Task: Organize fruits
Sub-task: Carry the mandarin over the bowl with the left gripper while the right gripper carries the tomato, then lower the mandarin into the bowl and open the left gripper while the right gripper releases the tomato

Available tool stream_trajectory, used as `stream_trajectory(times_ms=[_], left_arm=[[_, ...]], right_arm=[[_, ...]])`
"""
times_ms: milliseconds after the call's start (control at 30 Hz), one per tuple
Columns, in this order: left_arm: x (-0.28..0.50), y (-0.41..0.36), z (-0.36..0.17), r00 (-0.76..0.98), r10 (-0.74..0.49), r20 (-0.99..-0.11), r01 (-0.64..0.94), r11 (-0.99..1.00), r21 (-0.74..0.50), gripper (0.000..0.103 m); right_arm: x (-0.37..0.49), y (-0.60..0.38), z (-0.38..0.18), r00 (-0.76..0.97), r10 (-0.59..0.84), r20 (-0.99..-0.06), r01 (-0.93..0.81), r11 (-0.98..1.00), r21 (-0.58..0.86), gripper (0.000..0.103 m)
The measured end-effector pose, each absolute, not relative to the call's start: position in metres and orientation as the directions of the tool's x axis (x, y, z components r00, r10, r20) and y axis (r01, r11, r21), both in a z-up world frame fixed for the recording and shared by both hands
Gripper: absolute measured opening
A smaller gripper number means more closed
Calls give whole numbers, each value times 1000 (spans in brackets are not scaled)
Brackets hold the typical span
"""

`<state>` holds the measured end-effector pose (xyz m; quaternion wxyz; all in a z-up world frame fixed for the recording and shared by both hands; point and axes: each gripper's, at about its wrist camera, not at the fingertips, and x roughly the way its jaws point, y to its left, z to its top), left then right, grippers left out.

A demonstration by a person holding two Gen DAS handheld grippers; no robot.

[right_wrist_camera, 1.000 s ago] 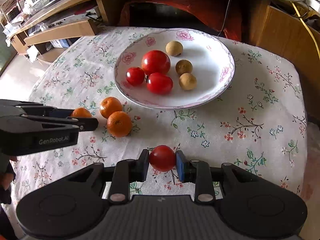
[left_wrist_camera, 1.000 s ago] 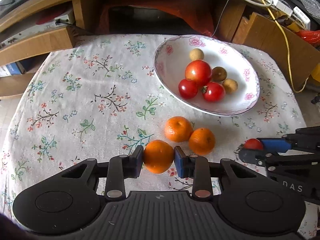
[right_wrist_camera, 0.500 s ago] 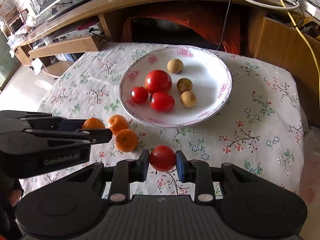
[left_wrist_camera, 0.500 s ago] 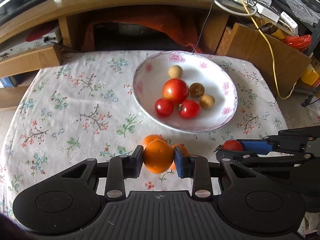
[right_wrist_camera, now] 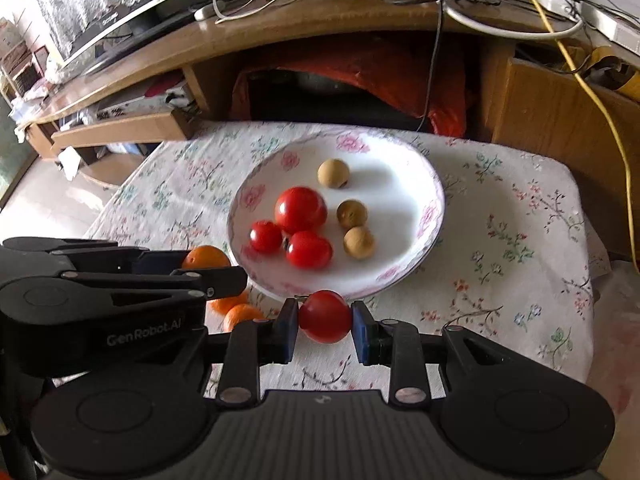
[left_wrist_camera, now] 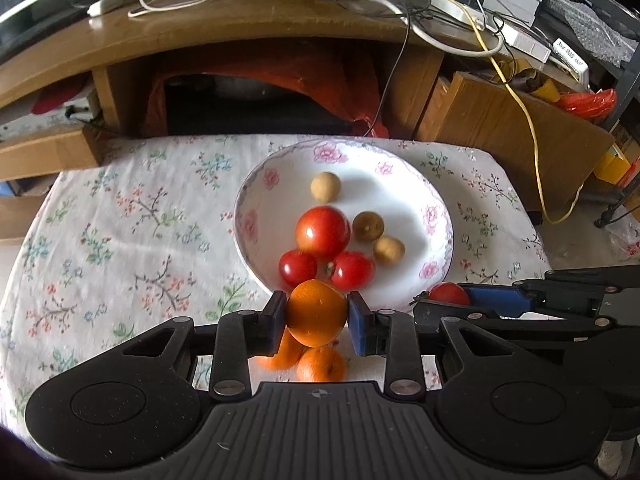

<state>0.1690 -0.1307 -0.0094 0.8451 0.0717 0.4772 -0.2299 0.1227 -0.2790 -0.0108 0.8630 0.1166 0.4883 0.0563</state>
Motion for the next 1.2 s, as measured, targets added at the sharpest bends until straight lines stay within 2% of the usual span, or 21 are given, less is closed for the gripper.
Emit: stream_trajectory(times_ms=[1200], left_arm=[[205, -142, -35, 422, -289, -859, 427, 900, -93, 39]], right_arm=[[167, -291, -36, 512, 171, -842, 59, 971, 233, 30]])
